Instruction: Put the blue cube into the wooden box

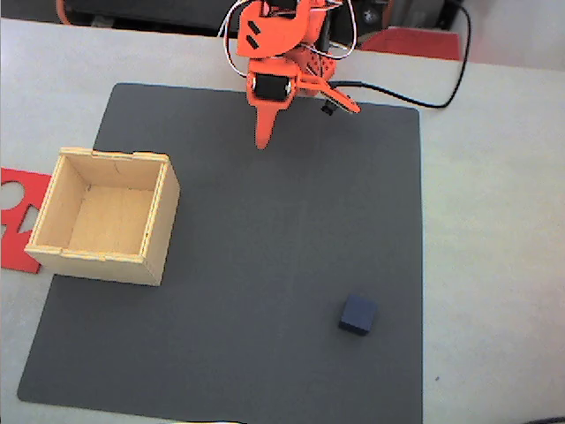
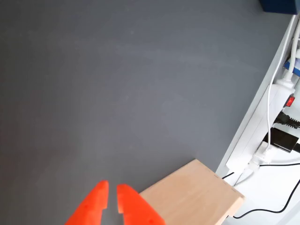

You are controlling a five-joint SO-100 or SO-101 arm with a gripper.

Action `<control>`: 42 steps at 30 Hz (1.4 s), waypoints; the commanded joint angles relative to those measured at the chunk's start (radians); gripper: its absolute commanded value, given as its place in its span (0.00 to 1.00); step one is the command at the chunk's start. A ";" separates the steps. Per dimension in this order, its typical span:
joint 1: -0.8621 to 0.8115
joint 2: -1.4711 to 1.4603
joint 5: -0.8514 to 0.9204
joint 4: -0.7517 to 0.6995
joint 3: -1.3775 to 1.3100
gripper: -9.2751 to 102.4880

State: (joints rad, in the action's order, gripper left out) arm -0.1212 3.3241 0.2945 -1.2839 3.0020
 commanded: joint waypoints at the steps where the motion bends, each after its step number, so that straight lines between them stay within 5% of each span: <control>1: 0.032 0.014 0.020 0.009 -0.003 0.08; 15: 0.026 0.014 0.006 0.044 0.003 0.08; 20: -0.060 -0.014 -0.120 0.265 0.041 0.09; 28: 0.091 -0.943 -0.169 0.598 -0.347 0.22; 34: 0.092 -1.528 -0.170 0.549 -0.868 0.22; 42: 0.135 -1.740 0.025 0.480 -1.223 0.27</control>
State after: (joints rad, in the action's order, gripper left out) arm -0.0107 1.5984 0.2654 -0.7961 1.8914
